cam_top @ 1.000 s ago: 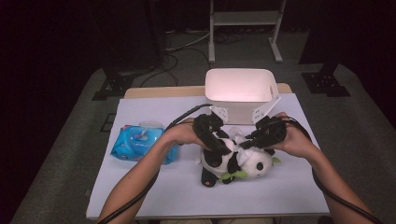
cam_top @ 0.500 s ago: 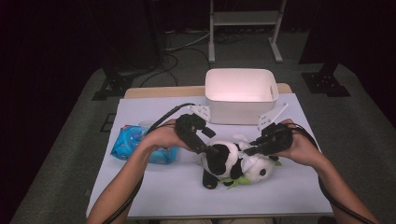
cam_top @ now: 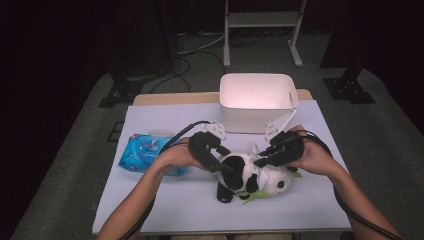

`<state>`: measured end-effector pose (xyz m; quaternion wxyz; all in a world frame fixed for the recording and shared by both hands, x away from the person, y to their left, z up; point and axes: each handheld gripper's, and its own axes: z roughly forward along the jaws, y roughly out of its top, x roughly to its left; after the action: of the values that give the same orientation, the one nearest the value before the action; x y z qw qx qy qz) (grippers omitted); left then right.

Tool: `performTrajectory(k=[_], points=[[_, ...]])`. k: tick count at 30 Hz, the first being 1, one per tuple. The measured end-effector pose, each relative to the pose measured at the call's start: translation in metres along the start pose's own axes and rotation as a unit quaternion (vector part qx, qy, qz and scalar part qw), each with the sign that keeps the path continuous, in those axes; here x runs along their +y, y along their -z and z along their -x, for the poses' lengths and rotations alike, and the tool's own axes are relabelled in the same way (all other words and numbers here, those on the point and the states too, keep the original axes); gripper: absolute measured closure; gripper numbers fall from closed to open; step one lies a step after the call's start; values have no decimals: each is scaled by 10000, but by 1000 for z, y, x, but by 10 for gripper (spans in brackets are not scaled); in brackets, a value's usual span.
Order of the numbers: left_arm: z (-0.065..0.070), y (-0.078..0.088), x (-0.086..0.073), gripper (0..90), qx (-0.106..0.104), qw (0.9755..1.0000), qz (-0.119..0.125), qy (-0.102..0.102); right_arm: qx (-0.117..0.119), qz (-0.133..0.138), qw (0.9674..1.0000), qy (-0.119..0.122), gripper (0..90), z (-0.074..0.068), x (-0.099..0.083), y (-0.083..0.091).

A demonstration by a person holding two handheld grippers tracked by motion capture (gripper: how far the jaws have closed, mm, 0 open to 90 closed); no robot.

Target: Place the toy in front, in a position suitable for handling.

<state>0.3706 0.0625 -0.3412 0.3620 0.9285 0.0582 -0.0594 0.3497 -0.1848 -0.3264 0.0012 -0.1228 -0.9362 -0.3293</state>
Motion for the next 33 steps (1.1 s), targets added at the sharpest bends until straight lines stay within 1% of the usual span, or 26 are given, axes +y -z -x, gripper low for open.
performTrajectory(k=[2,4,6,9,11,13,16,17,20,23,24,25,28,29,30,33], points=[[0,-1,0,323,6,10000,20,1,0,-20,10000,70,769,0,7,-2],[0,-2,1,324,-22,10000,32,-20,48,26,9999,123,769,-1,15,-2],[0,-4,2,323,-39,10000,58,-17,45,29,9998,212,769,-2,23,-3],[0,-5,3,321,-35,10000,78,-42,140,74,9994,301,767,-4,35,-7],[0,-4,1,321,-28,9999,109,-32,172,10,9993,330,768,-4,38,-11],[1,-4,0,322,-44,9999,147,-34,187,1,9993,328,767,-4,37,-10],[0,-4,-1,322,-68,9998,200,-1,110,-5,9996,247,767,-3,29,-3],[0,-3,-2,322,-80,9998,199,-17,82,-23,9997,220,766,-2,26,-1],[-1,-3,-2,322,-106,9997,213,10,-9,-82,9999,82,765,0,14,5],[-1,-2,-2,322,-107,9998,180,-4,-183,-224,9996,34,764,0,2,11],[-1,-2,-2,322,-107,9998,178,1,-236,-239,9994,22,764,0,-2,14],[-1,-2,-2,322,-121,9997,196,10,-297,-230,9993,-42,763,0,-8,18],[0,-2,-2,323,-139,9997,204,-42,-321,31,9991,-277,763,1,-26,29],[0,-2,-2,323,-137,9997,194,-51,-343,96,9990,-274,762,2,-32,33],[1,-2,-2,323,-137,9997,195,-35,-366,167,9985,-363,763,1,-37,37],[1,-2,-1,322,-117,9998,151,-43,-449,291,9974,-477,765,0,-50,45]])
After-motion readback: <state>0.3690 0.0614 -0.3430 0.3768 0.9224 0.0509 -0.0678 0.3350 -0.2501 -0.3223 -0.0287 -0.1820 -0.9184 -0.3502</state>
